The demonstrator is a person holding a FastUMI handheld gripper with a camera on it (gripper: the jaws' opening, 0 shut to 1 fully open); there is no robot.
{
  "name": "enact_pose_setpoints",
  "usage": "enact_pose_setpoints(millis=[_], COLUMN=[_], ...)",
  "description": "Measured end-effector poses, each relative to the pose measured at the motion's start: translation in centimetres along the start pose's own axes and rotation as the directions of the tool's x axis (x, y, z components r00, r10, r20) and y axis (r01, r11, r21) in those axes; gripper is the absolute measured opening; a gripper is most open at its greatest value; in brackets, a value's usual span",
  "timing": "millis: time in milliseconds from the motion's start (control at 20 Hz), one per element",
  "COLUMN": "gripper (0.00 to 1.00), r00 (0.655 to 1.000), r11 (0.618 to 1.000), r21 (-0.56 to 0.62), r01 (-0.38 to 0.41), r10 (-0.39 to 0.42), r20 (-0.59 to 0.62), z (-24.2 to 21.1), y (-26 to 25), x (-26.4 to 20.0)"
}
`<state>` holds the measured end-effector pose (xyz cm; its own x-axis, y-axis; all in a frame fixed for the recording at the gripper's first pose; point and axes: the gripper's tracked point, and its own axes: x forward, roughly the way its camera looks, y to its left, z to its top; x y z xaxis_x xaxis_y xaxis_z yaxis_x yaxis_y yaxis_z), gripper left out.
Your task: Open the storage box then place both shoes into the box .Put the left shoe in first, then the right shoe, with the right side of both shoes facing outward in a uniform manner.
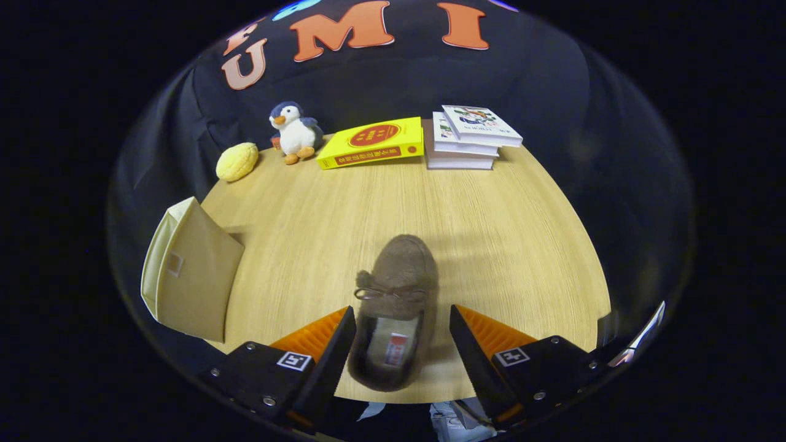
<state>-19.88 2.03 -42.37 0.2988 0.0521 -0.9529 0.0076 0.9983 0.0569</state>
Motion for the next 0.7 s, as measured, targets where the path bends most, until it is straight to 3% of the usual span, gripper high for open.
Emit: enact_pose_setpoints(millis=[150, 350, 700], gripper=[0.87, 0.79, 0.60], r00=[1.000, 0.998, 0.998], r11=[1.000, 0.997, 0.998], r21=[-0.027, -0.048, -0.058], r01=[-0.001, -0.061, -0.024], r10=[0.001, 0.061, 0.027], r20=[0.002, 0.002, 0.061], z=[-1.6, -3.2, -2.1], y=[-1.7, -1.4, -2.5], x=[1.9, 3.7, 5.5])
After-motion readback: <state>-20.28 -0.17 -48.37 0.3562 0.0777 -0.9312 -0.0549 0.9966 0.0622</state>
